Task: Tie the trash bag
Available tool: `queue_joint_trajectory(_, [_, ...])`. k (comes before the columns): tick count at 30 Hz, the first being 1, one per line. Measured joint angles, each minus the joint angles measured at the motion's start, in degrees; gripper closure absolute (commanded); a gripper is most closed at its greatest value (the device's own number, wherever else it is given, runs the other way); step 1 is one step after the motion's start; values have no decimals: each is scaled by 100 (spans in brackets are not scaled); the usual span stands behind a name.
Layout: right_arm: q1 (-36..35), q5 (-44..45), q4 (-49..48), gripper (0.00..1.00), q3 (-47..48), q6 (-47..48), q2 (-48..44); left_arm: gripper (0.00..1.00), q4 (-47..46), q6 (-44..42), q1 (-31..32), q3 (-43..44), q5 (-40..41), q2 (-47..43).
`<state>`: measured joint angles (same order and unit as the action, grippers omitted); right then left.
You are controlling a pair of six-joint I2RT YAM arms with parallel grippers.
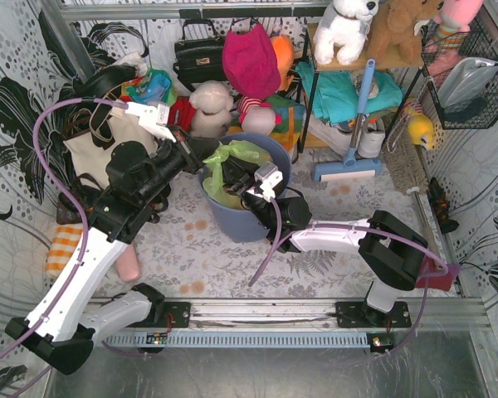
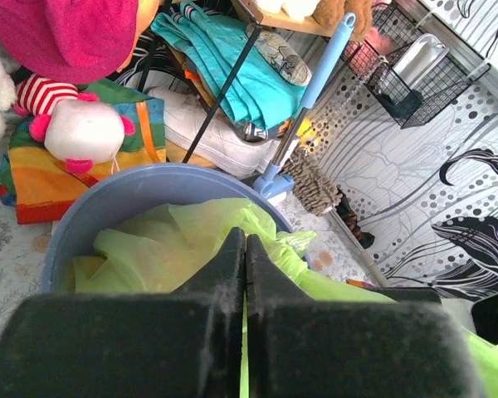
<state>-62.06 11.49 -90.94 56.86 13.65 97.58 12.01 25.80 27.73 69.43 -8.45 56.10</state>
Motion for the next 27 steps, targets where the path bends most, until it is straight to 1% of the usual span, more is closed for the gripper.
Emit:
queue_joint_trajectory(3, [0,2,-2,100,0,0,0,100,13,2,0,31,4,20])
queue_joint_trajectory(6, [0,2,-2,83,0,-2,0,100,-4,-4,0,31,13,24])
queue_joint_trajectory(7, [0,2,-2,79,0,-7,0,100,-33,-11,0,31,11,26])
queue_joint_trajectory(10, [0,4,-7,71,-48,-44,-13,100,-133,-42,0,72,9,85])
queue_joint_trajectory(14, [0,11,0,66,-365,-96,-229,100,-345,-109,0,129,-13,181])
queue_joint_trajectory(21, [0,-33,2,58,-1086,-282,-970,100,-629,-229,0,199,-125,240])
queue_joint_trajectory(27, [0,-273,105,48,-1213,-352,-1460,100,-778,-256,0,212,-341,251])
